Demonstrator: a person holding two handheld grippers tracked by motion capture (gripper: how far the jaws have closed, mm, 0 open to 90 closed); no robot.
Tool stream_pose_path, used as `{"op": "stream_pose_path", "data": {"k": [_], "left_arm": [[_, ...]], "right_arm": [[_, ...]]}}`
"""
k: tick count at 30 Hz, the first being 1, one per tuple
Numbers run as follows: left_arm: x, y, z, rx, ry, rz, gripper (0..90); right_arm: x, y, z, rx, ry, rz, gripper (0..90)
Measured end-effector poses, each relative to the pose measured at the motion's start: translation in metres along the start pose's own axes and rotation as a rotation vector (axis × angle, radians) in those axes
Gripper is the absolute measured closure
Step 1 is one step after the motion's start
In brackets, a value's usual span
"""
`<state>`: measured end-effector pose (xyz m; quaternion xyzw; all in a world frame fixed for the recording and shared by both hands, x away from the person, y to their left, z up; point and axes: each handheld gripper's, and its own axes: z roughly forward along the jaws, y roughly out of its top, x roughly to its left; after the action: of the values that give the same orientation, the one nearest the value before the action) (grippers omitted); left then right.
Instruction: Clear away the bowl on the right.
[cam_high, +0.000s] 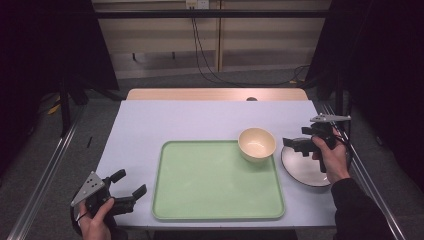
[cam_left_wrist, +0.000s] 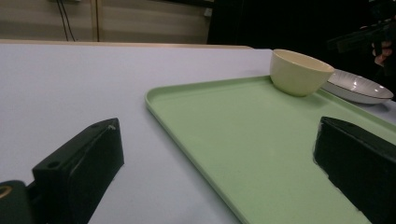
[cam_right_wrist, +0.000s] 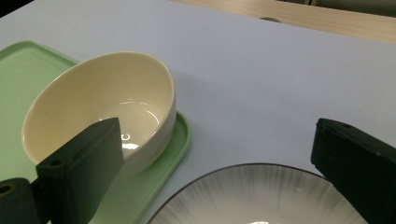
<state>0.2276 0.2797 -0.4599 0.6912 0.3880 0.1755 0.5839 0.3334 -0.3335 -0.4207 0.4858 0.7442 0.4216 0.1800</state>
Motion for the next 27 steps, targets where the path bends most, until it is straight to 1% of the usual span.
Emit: {"op": "stream_pose_path", "data": {"k": [4, 8, 11, 12, 13, 14, 16, 21, 23, 25, 27], "left_arm": [[0.0, 0.0, 0.0, -0.001, 0.0, 0.0, 1.7], [0.0, 0.0, 0.0, -0.001, 0.001, 0.0, 1.7], [-0.001, 0.0, 0.0, -0.002, 0.003, 0.001, 1.7], [0.0, 0.0, 0.0, -0.002, 0.005, 0.001, 1.7], [0.0, 0.0, 0.0, -0.003, 0.005, -0.002, 1.7], [0.0, 0.0, 0.0, -0.003, 0.008, 0.002, 1.7], [0.0, 0.0, 0.0, -0.006, 0.002, 0.005, 1.7], [0.0, 0.0, -0.001, -0.006, 0.005, 0.004, 1.7], [0.0, 0.0, -0.001, -0.004, 0.012, 0.008, 1.7], [0.0, 0.0, -0.001, -0.004, 0.013, 0.006, 1.8], [0.0, 0.0, 0.0, -0.007, 0.014, -0.001, 1.8]], "right_arm": [[-0.002, -0.005, -0.01, -0.031, -0.022, 0.008, 1.8], [-0.004, -0.009, -0.018, -0.044, -0.038, 0.0, 1.9], [-0.004, -0.013, -0.025, -0.058, -0.029, 0.006, 2.3], [-0.004, -0.014, -0.027, -0.062, -0.029, 0.003, 2.2], [-0.003, -0.016, -0.029, -0.059, -0.039, 0.001, 2.2], [-0.003, -0.017, -0.031, -0.074, -0.042, -0.002, 2.2], [-0.001, -0.019, -0.036, -0.081, -0.038, -0.005, 2.2], [0.002, -0.023, -0.045, -0.108, -0.056, 0.006, 2.2], [0.004, -0.025, -0.048, -0.117, -0.056, -0.006, 2.1], [0.006, -0.028, -0.051, -0.114, -0.063, -0.002, 2.3], [0.008, -0.032, -0.054, -0.109, -0.076, -0.016, 2.5]]}}
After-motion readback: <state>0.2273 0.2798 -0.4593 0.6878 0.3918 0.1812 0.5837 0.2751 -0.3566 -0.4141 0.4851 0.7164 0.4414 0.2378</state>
